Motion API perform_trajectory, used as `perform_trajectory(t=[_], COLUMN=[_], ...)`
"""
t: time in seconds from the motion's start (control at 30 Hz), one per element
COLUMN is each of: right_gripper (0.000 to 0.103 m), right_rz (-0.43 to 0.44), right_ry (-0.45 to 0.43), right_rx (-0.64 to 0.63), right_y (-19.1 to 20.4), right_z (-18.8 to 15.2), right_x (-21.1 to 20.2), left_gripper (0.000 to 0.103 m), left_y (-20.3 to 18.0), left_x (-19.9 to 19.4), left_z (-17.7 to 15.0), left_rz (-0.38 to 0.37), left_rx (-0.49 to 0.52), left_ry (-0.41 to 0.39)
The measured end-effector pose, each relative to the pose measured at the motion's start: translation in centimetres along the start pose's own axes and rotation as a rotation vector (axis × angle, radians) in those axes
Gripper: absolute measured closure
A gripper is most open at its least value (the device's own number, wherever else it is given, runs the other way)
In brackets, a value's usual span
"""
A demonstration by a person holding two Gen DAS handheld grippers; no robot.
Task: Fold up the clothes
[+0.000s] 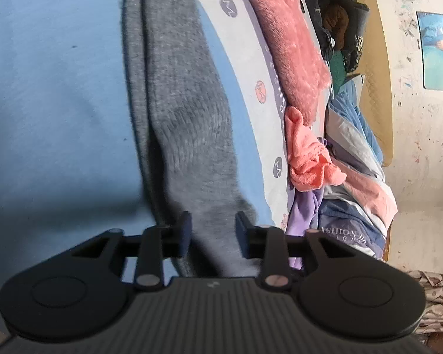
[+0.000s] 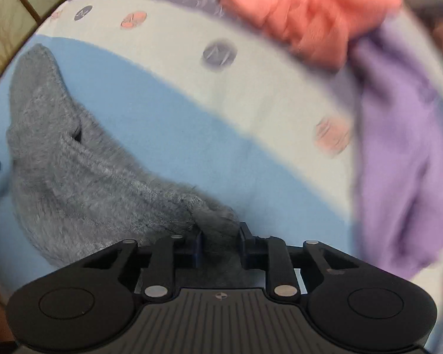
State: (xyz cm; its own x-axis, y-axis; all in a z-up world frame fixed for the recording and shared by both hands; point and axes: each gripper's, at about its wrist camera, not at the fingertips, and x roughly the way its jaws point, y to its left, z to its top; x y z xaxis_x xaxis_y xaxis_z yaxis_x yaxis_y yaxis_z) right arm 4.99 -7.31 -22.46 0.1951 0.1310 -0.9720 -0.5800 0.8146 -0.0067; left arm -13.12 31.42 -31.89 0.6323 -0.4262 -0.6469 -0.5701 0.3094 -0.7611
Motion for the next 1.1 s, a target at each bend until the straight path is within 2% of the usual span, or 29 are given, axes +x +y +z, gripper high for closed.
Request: perform_trajectory(t=[0.03,0.13,0.2,0.23,0.27,0.33,0.37,0.5,0.57,0.67,0.77,0.9,1.0,1.1], right_gripper=[0.081,0.081,0.076,0.072,0.064,0.049,0.045,0.042,0.042,0.042,0.042,0.042,0.042,0.042], right_rz=[-0.026,0.004,-0.013,-0.025,-0.029,-0.037,-0.042,-0.005,0.008,0.021,0.037,0.052,0.058,0.066], right_ry=[0.006,0.073,0.036,0.011,-0.023,-0.091,-0.12,-0.152,-0.139,-0.095,-0.053,-0.022,-0.018,-0.027], right_rx=[0.045,0.128,0.093,0.068,0.079,0.146,0.202,0.392,0.459,0.527,0.594,0.657,0.667,0.659], right_y=[-0.7,-1.3,-0.5,0.0,0.0,-0.6,-1.1,-1.8,-1.9,-1.8,-1.4,-0.9,-0.3,0.4], right_z=[-0.1,-0.7,-0.8,-0.8,-1.0,-1.6,-2.0,-5.9,-8.1,-10.5,-13.1,-15.1,-15.0,-14.2], right_x=[0.1,2.0,1.5,1.1,0.3,-1.5,-2.3,-5.2,-6.0,-6.0,-6.0,-5.7,-5.5,-5.4], left_gripper=[0.057,0.057,0.057,0.057,0.057,0.054,0.052,0.052,0.051,0.051,0.051,0.052,0.052,0.052], left_y=[0.3,1.0,1.5,1.8,2.1,2.7,2.8,3.4,4.0,6.1,7.9,8.6,8.6,7.1], left_x=[-0.1,-0.2,-0.2,-0.4,-0.4,-0.3,-0.2,-0.2,-0.2,0.4,0.3,-0.1,0.3,0.9], left_z=[0.1,0.7,1.2,1.7,2.3,3.6,4.4,7.7,9.4,11.3,11.8,12.0,12.7,13.6], left_rz=[0.004,0.01,0.013,0.002,-0.006,0.003,0.018,0.062,0.045,-0.031,-0.138,-0.204,-0.169,-0.099], left_rx=[-0.005,-0.034,-0.055,-0.077,-0.099,-0.136,-0.144,-0.174,-0.2,-0.309,-0.429,-0.466,-0.463,-0.384], left_ry=[-0.007,-0.044,-0.07,-0.093,-0.116,-0.159,-0.184,-0.286,-0.315,-0.327,-0.37,-0.392,-0.376,-0.356])
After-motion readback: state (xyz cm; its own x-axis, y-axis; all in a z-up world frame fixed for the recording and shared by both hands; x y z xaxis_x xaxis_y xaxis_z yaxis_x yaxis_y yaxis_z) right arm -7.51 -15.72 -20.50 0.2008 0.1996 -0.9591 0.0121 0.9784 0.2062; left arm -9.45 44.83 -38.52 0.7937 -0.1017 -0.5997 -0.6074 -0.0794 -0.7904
